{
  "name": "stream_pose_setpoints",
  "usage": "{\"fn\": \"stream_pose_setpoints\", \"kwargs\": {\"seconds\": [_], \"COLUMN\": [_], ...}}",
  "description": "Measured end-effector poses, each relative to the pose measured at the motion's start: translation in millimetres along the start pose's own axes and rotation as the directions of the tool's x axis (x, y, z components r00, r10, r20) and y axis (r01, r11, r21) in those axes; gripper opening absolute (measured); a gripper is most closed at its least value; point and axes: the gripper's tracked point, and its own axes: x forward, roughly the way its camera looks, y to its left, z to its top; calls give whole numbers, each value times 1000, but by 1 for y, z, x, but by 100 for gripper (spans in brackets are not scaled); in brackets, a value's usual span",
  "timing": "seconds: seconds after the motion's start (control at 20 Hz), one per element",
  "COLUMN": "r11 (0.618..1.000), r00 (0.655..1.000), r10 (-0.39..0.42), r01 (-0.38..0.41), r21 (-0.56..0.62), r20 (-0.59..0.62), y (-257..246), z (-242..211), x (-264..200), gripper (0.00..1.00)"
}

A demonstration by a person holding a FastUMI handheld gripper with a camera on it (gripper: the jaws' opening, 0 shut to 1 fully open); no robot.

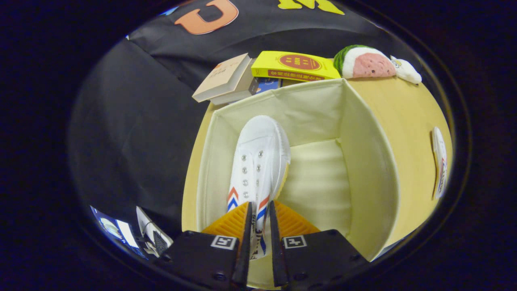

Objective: Open the storage box then place both shoes into the box .Put the left shoe in first, then the right shoe, with the right side of both shoes facing outward in a uniform manner.

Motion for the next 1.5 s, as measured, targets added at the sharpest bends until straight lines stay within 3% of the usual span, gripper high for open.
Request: {"fn": "stream_pose_setpoints", "kwargs": {"seconds": [0.15, 0.4, 0.7, 1.15, 1.35, 1.5], "r11": [998, 992, 994, 986, 967, 950], "r00": [998, 975, 927, 830, 787, 781], "r10": [-10, -6, 1, -124, -215, -275], "r01": [14, 35, 41, 163, 254, 312], "r21": [-55, -125, -103, -23, 15, 31], "r20": [58, 223, 375, 544, 578, 560], "y": [3, -3, -47, -196, -273, -334], "z": [9, 29, 33, 44, 45, 38], "x": [-13, -78, -175, -301, -333, -341], "gripper": [91, 94, 95, 98, 98, 98]}}
